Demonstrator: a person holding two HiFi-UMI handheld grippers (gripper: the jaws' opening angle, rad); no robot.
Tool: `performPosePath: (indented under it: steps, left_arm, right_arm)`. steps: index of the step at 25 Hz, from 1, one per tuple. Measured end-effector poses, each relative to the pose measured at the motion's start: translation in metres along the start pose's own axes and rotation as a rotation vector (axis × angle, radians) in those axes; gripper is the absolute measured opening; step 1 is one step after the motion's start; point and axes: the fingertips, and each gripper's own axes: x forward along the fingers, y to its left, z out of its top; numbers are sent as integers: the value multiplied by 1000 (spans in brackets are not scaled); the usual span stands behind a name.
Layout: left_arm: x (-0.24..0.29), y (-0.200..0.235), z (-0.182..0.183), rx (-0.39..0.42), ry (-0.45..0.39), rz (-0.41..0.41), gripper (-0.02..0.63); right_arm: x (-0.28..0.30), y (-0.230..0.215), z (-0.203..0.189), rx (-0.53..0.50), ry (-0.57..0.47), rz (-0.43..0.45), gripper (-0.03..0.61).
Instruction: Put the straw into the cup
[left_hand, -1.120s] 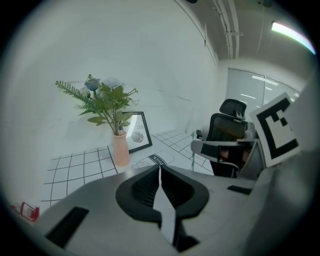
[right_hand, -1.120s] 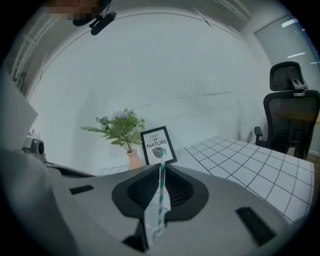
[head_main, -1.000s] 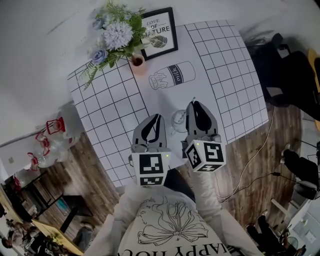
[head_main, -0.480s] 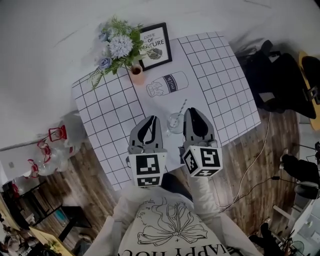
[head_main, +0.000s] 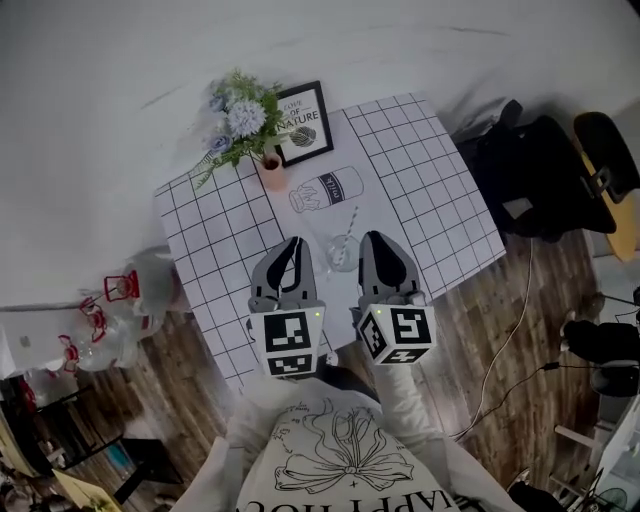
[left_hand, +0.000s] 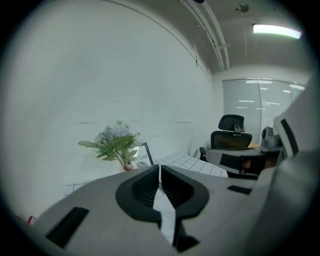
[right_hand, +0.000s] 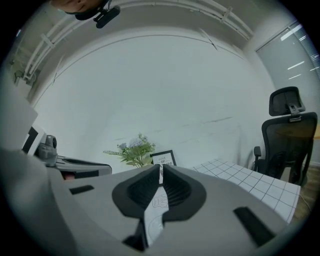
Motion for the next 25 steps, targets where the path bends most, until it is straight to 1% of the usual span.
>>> performPosePath:
  steps: [7, 17, 25]
  left_arm:
    - [-29, -3, 18, 6, -59, 14, 14]
    - [-55, -7, 38, 13, -124, 26, 14]
    - [-64, -12, 48, 21, -152, 26, 14]
  right_arm:
    - [-25, 13, 21, -32, -48, 8, 14]
    - [-48, 26, 40, -47, -99, 15, 8]
    - [-58, 26, 48, -51, -121, 6, 3]
